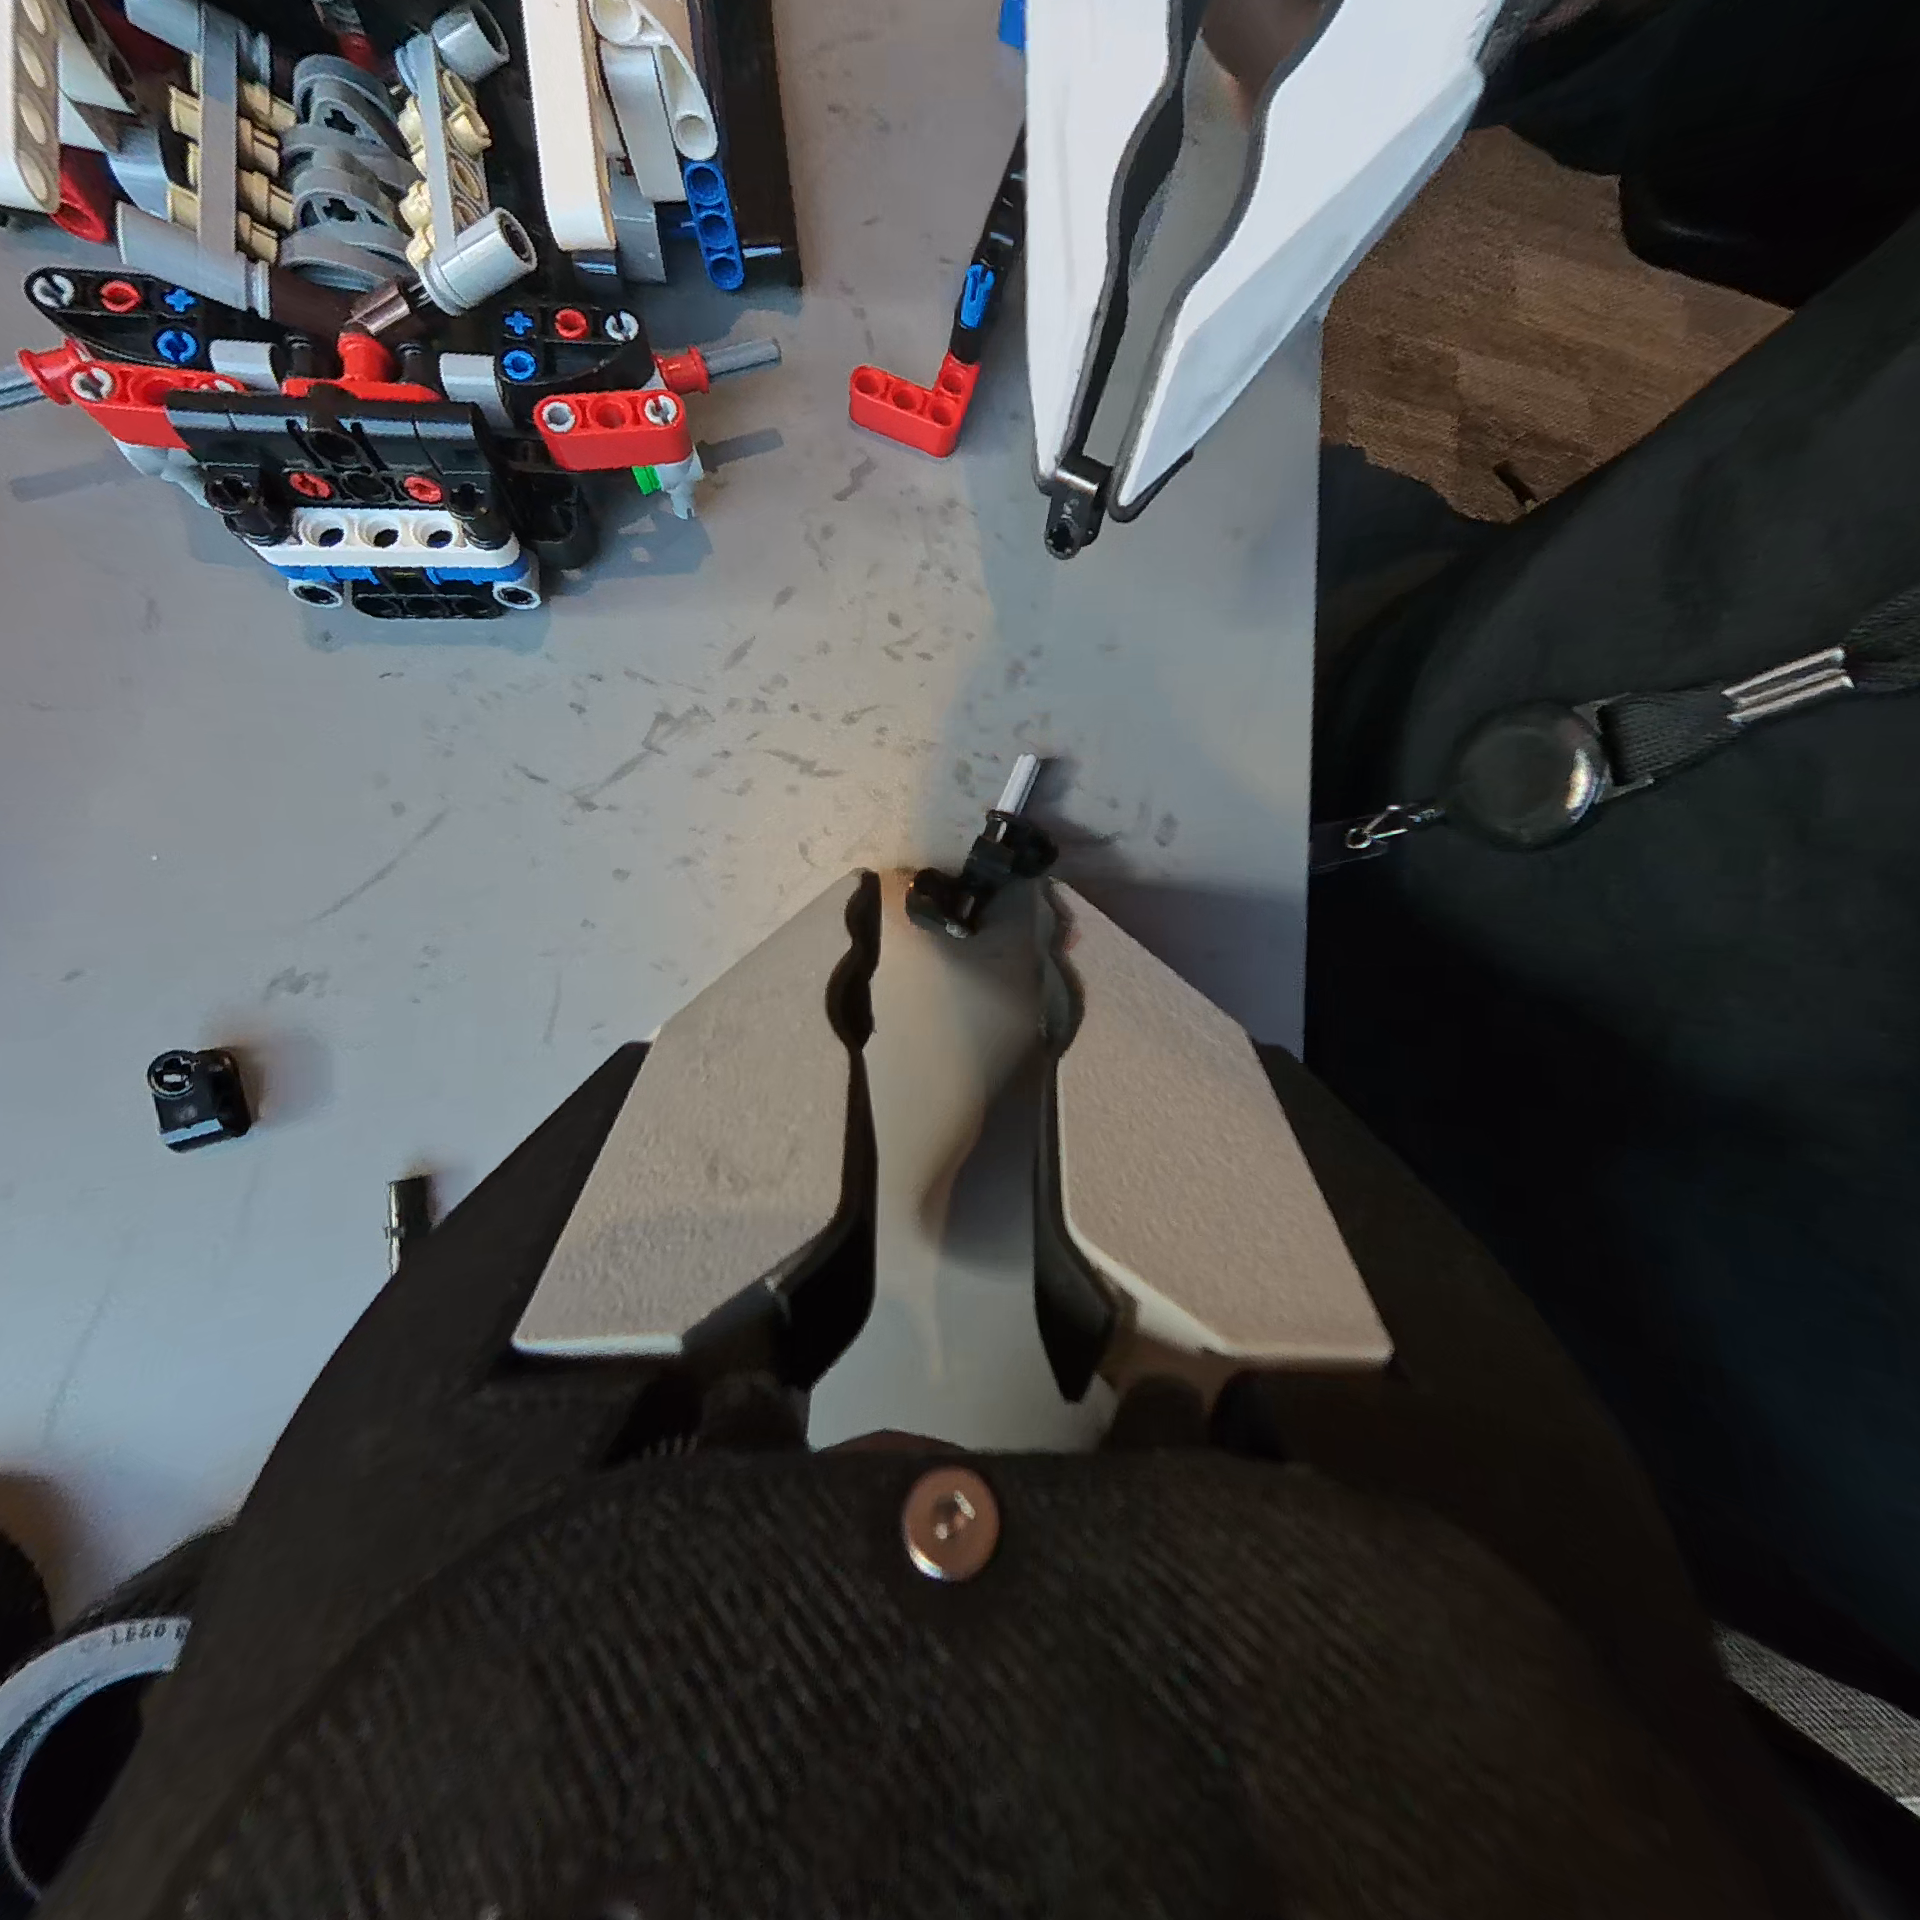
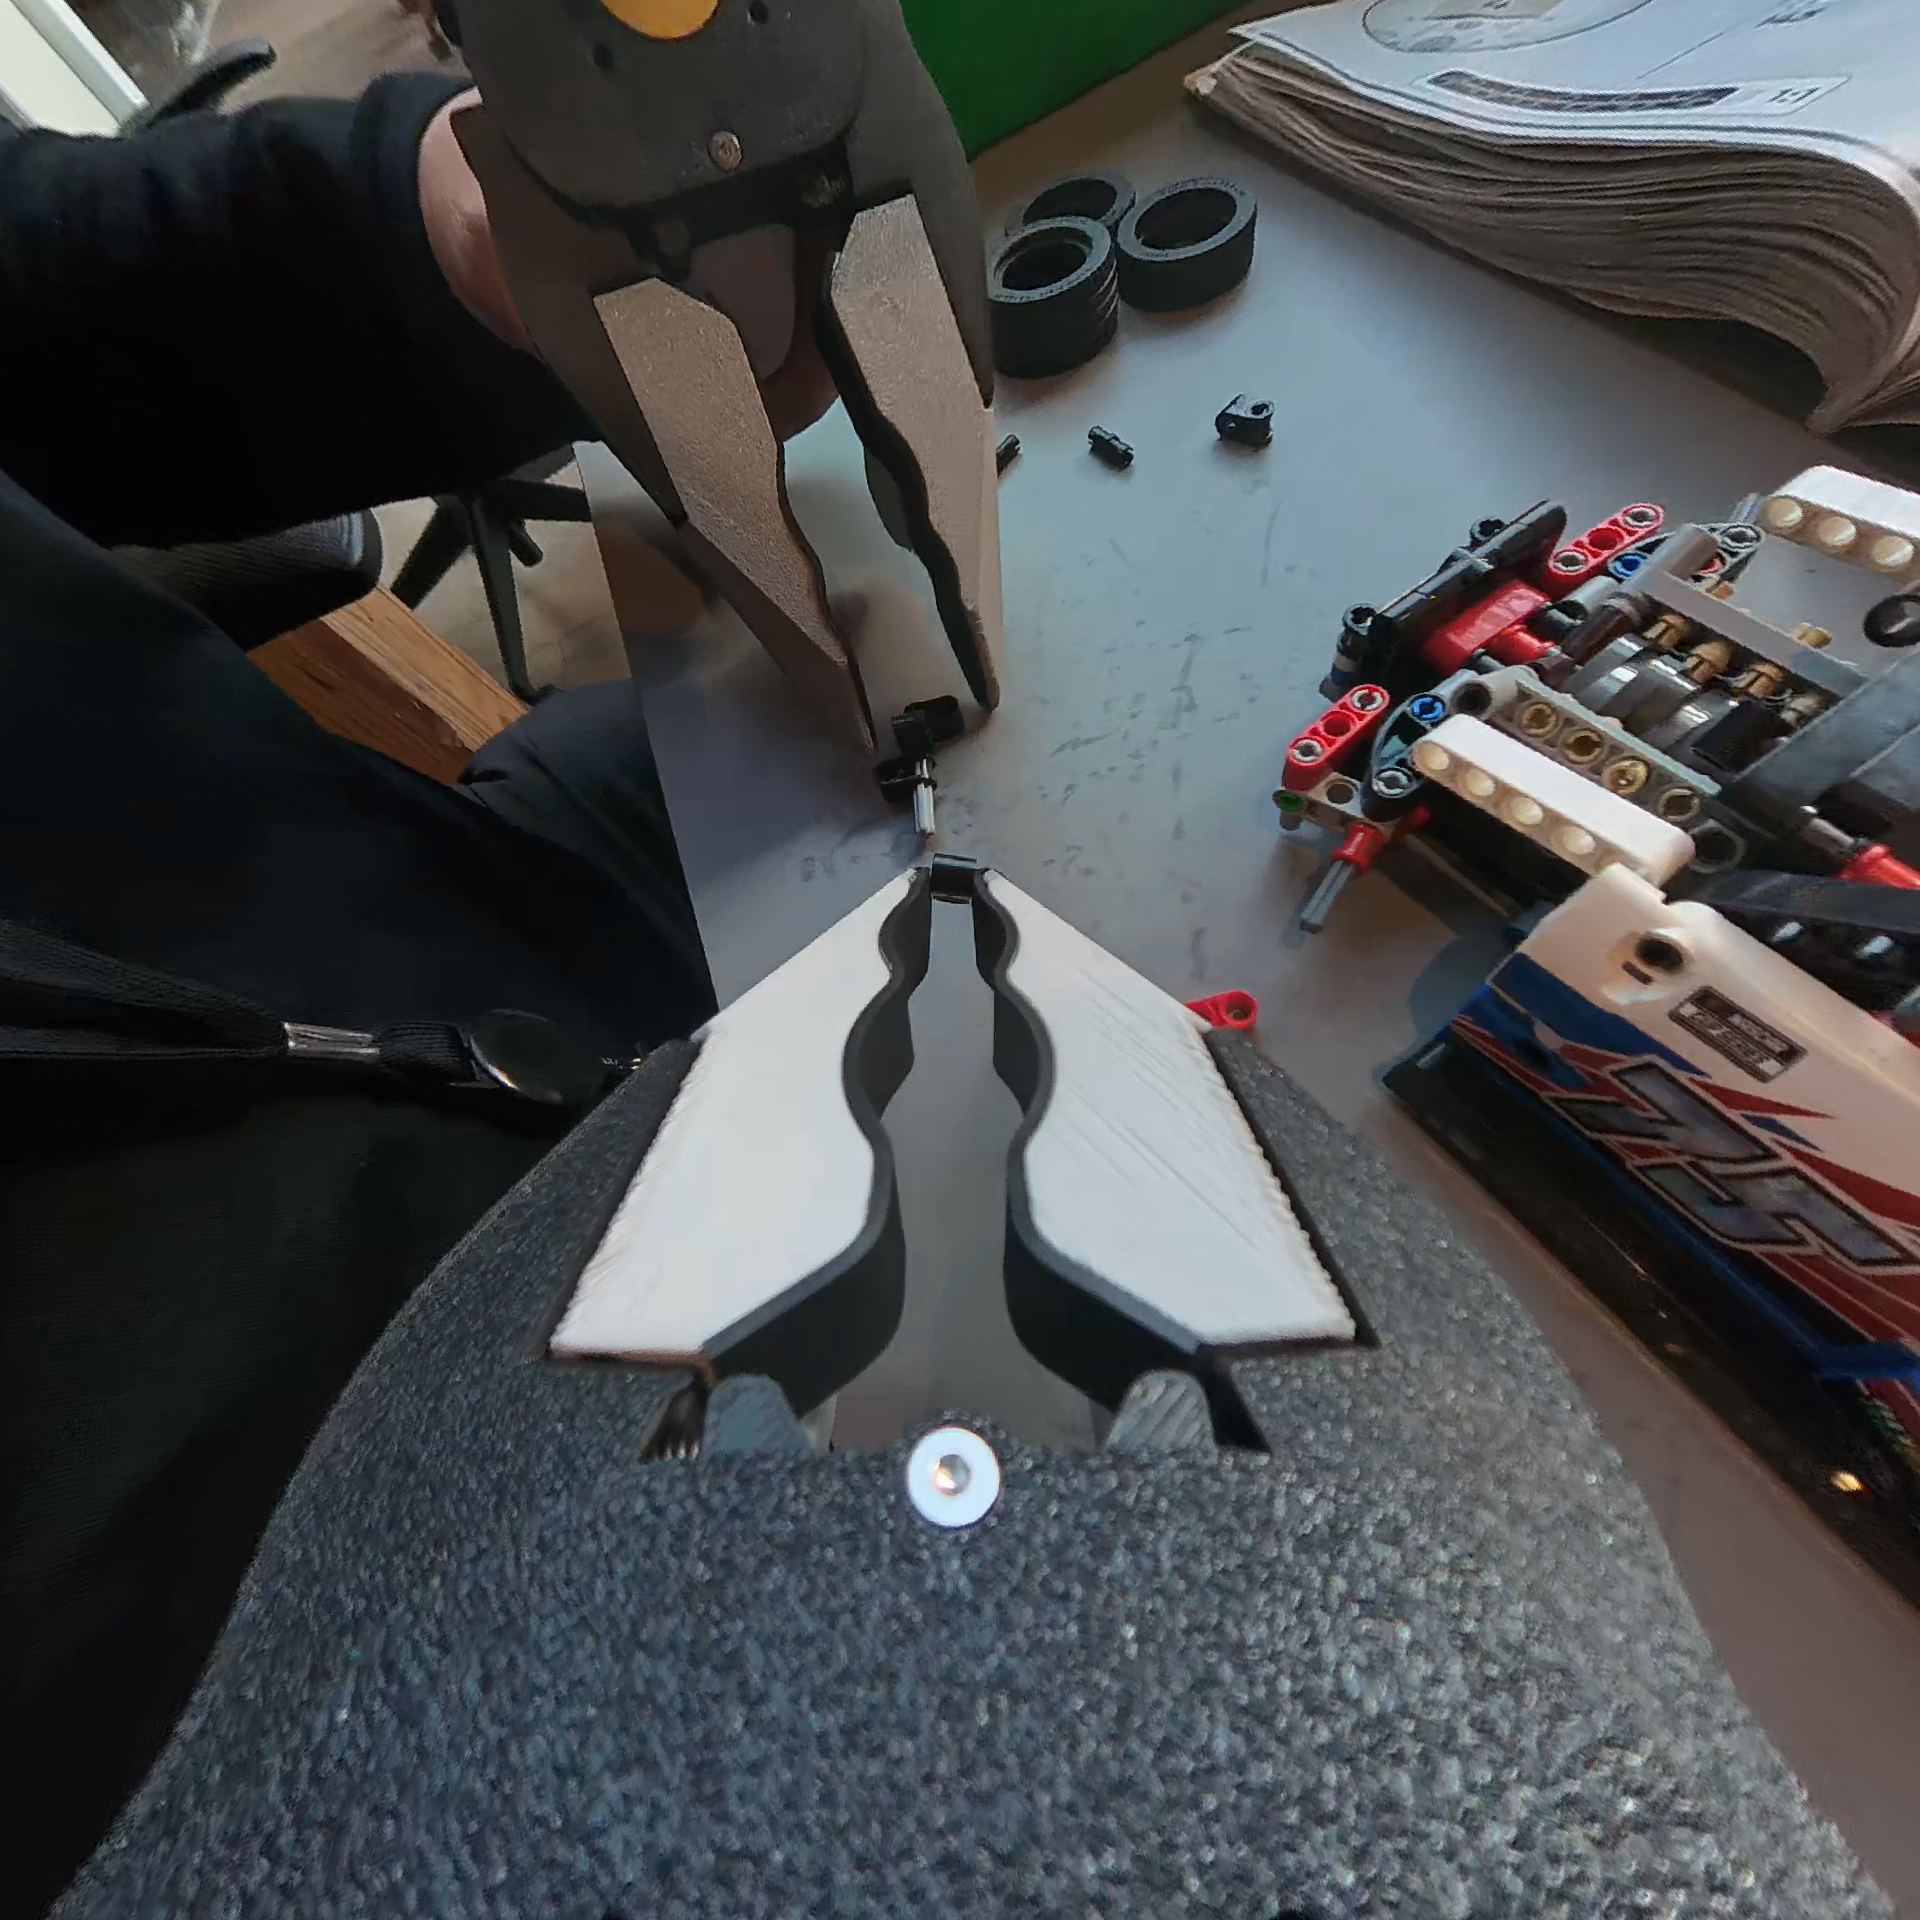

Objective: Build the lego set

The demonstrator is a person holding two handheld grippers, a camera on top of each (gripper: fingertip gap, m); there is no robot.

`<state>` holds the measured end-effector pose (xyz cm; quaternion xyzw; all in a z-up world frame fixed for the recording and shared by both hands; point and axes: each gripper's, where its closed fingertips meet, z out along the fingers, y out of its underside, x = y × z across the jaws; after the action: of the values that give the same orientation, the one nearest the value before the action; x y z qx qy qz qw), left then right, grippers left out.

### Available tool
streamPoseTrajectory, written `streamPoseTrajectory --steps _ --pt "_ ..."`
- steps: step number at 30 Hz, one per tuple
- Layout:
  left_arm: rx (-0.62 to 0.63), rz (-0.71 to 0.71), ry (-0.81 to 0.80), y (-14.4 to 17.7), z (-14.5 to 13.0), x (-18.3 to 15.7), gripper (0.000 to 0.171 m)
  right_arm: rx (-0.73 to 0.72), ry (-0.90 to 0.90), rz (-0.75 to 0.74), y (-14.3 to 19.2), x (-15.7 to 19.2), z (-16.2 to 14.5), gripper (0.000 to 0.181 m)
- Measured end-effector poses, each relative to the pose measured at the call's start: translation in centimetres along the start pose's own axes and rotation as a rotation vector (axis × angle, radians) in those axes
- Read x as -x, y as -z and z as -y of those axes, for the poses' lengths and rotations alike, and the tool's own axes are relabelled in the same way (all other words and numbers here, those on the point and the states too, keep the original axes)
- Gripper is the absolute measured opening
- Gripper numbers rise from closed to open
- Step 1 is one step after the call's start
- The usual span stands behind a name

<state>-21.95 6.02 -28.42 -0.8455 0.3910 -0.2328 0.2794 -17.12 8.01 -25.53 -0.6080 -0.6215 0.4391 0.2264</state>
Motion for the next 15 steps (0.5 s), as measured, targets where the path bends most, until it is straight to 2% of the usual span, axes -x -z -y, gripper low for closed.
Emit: streamPoseTrajectory --steps 11,15 --pt "0.006 -0.024 0.021 -0.1 0.0 -0.1 0.017 -0.051 -0.089 0.05 0.3 -0.3 0.7 0.007" --pt "-0.014 0.012 0.009 0.6 0.1 0.1 0.034 -0.099 -0.158 0.098 0.7 0.1 1.5 0.007"
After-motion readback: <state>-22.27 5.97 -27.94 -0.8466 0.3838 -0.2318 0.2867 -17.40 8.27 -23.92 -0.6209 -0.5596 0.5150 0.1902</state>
